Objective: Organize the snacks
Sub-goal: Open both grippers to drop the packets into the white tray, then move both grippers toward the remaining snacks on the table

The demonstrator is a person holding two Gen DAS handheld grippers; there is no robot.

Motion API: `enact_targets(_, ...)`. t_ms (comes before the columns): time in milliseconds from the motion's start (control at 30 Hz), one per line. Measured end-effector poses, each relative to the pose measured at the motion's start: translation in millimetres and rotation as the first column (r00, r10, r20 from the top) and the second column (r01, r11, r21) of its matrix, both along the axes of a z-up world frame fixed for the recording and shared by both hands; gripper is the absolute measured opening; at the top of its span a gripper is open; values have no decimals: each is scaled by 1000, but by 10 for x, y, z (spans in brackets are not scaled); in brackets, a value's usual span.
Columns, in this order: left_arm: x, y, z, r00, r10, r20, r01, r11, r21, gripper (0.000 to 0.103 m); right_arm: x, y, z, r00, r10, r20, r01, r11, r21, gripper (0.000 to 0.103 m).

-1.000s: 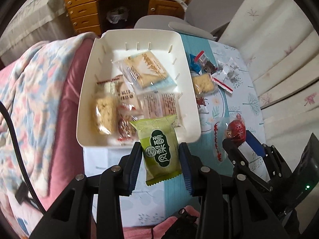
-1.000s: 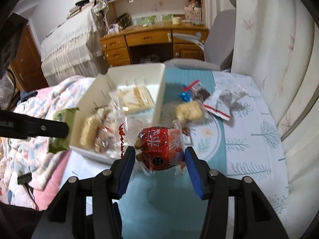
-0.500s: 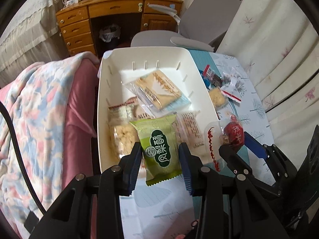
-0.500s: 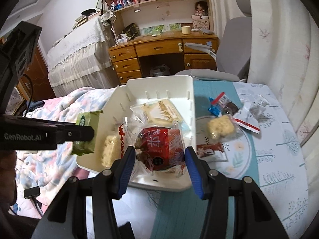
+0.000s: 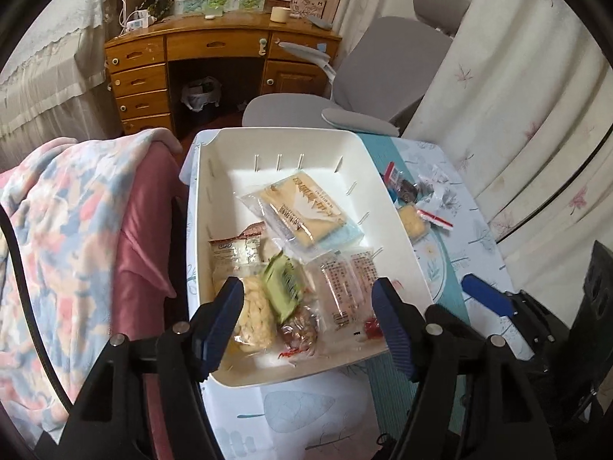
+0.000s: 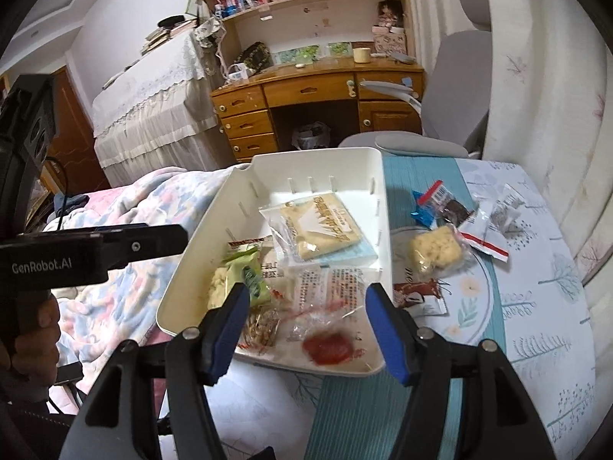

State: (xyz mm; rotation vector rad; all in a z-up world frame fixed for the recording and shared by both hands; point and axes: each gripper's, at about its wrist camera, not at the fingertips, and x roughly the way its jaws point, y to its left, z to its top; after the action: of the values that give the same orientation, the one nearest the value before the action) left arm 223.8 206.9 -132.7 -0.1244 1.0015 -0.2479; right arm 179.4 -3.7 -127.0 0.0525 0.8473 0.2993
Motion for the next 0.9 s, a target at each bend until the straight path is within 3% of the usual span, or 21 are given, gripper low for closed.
enact_targets(433,-19,-564,252,995,-104,13,102,992,73,74,7,-564,218,991,-115,-62,117,993,31,64)
enact_targets(767,144,-1086,442,985,-160,56,153,981,118,77,307,-1266,352,959,-228,-166,252,958,139,65)
enact_targets(833,182,-1179,477,984,-166,69,156,980,126,77,387,-1371,373,954,-238,-183,266,953,145,66)
enact_targets(900,233,-1293,504,981,-172,84,159,977,144,77,486,-1491,392,948,-245,-202,277,949,148,75)
